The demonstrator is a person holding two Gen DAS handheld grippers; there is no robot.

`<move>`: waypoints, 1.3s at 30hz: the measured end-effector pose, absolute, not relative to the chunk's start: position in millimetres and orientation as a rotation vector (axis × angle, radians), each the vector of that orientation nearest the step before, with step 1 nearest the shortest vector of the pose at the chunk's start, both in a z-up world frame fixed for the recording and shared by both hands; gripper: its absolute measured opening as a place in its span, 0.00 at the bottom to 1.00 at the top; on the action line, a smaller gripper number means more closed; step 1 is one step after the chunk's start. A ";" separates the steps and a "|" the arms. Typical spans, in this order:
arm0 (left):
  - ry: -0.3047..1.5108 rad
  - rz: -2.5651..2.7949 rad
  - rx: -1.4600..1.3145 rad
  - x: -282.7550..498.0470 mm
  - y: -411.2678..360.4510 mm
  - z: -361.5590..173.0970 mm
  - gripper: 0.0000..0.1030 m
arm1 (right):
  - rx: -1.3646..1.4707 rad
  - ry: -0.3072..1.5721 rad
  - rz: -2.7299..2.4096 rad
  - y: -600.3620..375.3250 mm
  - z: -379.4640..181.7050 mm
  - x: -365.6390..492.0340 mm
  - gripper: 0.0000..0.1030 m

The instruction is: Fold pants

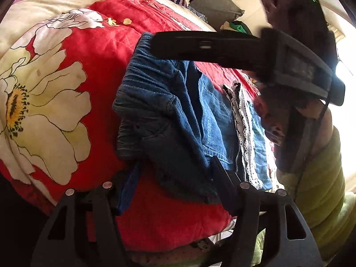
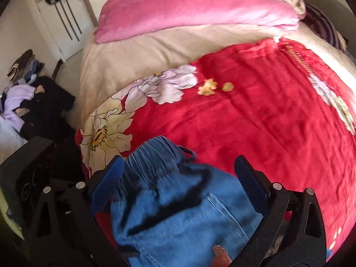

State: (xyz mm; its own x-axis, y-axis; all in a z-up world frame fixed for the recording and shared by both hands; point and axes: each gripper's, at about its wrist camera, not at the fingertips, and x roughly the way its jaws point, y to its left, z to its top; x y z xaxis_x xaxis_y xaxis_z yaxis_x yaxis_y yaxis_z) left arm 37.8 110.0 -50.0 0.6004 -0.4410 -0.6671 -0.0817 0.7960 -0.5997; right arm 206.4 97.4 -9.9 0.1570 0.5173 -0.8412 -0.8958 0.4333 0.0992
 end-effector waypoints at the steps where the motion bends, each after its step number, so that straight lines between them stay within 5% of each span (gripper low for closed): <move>1: 0.916 -0.227 -0.639 38.4 109.7 -50.2 0.59 | -0.486 0.962 1.079 101.7 -13.3 207.6 0.91; 5: 0.917 -0.232 -0.649 41.2 110.5 -52.9 0.59 | -0.503 1.007 1.120 113.0 -27.6 208.4 0.85; 7: 0.920 -0.232 -0.653 43.7 111.0 -54.0 0.59 | -0.508 1.033 1.125 114.6 -35.8 209.9 0.52; 10: 0.925 -0.229 -0.655 46.8 110.4 -55.7 0.59 | -0.472 1.019 1.153 106.8 -36.3 209.0 0.34; 13: 0.920 -0.230 -0.648 46.5 108.7 -51.1 0.59 | -0.384 1.011 1.178 87.9 -26.1 212.9 0.27; 29: 0.880 -0.436 -0.545 88.2 16.8 6.3 0.59 | -0.076 0.792 1.197 -63.4 40.1 216.2 0.27; 32: 0.878 -0.476 -0.509 98.9 -6.8 12.9 0.59 | -0.012 0.765 1.186 -90.3 41.4 218.2 0.38; 34: 0.880 -0.511 -0.475 102.5 -26.3 14.5 0.59 | 0.047 0.740 1.147 -116.9 42.0 220.2 0.57; 39: 0.946 -0.600 -0.416 107.3 -67.0 -1.1 0.59 | 0.132 0.722 0.994 -182.8 32.4 222.5 0.57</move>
State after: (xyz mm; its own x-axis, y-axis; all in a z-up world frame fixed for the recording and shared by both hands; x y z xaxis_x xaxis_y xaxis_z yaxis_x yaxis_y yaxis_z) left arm 107.3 -67.0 -1.1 0.4435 -0.6418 -0.6256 0.2926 0.7635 -0.5757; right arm 222.5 -182.8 32.5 0.3366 0.8015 -0.4942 -0.7175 0.5582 0.4167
